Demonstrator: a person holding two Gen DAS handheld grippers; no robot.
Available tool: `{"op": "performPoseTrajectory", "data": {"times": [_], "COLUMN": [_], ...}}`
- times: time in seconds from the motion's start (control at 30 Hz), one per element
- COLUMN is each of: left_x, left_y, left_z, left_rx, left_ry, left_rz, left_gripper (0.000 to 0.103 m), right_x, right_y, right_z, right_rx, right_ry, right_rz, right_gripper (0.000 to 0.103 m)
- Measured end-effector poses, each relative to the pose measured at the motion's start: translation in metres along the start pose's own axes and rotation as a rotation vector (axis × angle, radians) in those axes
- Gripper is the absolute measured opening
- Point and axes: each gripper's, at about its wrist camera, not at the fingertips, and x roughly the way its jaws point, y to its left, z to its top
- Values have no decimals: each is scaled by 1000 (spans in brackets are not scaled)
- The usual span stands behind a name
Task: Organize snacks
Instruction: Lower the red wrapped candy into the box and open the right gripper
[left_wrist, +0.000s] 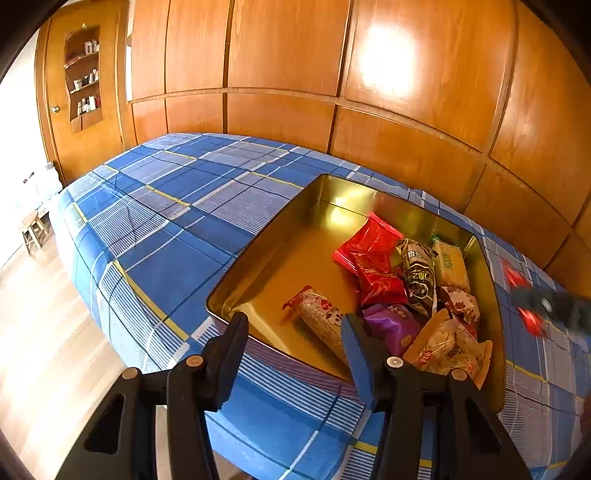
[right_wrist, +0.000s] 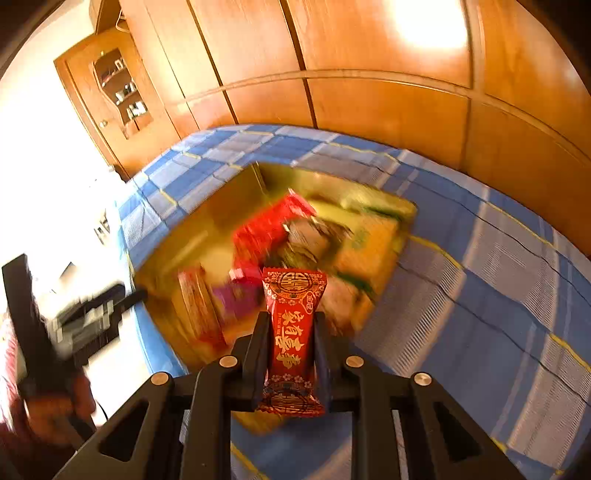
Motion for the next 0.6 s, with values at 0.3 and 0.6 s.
{"op": "performPoseTrajectory", "data": {"times": [0.3, 0.6], "left_x": [7, 10], "left_y": [8, 6], "left_z": [-3, -2], "left_rx": [-17, -25], "left_ry": [25, 20], "left_rz": [-4, -6], "left_gripper": [53, 53], "right_x": [109, 88], "right_y": [8, 16], "right_z": [23, 5], "right_rx": [-20, -77], "right_ry": [198, 137], "right_rz": [-9, -24], "right_gripper": [29, 22]}}
